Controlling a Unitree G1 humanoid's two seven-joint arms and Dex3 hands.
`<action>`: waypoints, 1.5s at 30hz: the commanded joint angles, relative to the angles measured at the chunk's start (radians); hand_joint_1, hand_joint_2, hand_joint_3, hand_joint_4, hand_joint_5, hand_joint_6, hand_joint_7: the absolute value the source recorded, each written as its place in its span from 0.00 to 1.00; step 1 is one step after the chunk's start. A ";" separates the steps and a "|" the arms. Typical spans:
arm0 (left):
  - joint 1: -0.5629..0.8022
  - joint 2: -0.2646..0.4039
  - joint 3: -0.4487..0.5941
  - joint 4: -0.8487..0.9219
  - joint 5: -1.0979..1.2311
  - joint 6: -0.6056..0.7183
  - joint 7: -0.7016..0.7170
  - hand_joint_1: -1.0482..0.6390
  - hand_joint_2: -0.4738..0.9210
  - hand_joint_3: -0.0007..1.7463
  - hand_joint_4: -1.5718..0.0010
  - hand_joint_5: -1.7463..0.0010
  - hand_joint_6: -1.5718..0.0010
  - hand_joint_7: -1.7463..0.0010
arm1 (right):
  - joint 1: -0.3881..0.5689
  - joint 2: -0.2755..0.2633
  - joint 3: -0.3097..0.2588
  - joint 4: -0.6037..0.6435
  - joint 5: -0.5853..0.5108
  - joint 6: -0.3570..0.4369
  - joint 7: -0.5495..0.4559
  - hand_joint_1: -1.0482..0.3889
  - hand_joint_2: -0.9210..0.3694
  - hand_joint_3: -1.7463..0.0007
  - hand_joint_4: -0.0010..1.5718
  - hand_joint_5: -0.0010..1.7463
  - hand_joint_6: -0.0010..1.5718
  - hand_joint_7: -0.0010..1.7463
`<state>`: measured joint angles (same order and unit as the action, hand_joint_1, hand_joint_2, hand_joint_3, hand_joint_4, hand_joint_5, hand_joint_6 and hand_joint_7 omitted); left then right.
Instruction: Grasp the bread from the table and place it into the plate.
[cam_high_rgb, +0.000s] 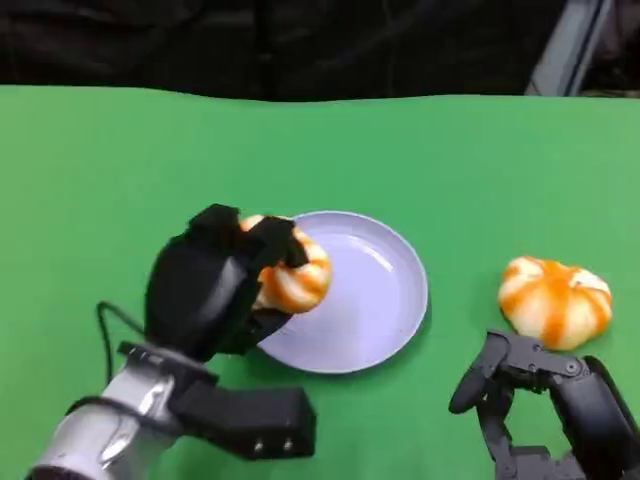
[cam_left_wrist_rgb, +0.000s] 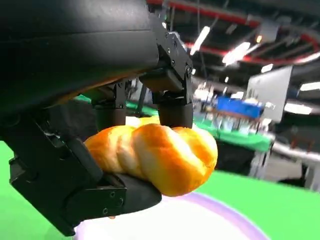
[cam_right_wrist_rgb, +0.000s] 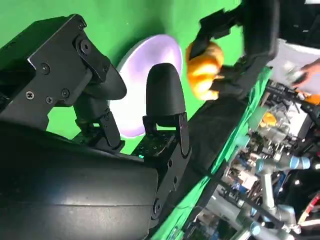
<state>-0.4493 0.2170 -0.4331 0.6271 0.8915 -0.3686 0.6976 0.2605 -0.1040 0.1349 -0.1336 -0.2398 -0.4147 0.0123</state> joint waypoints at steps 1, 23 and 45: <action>-0.075 -0.031 -0.020 0.063 -0.020 0.011 -0.027 0.50 0.67 0.57 0.47 0.00 0.51 0.20 | 0.007 -0.007 -0.005 0.003 0.004 -0.008 -0.003 0.79 0.48 0.16 0.53 0.94 0.51 0.76; -0.001 0.059 -0.047 -0.293 -0.084 0.330 -0.732 0.07 1.00 0.21 1.00 1.00 1.00 1.00 | 0.009 -0.008 -0.006 0.000 0.009 -0.009 0.001 0.81 0.48 0.16 0.54 0.94 0.51 0.77; 0.414 0.140 0.257 -0.464 -0.401 -0.149 -0.441 0.39 1.00 0.06 0.67 0.58 0.58 0.93 | 0.007 -0.015 -0.012 0.003 0.013 -0.006 0.008 0.80 0.46 0.18 0.53 0.95 0.51 0.76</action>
<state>-0.0709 0.3597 -0.2126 0.1407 0.5307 -0.4556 0.2143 0.2635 -0.1086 0.1297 -0.1334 -0.2264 -0.4172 0.0221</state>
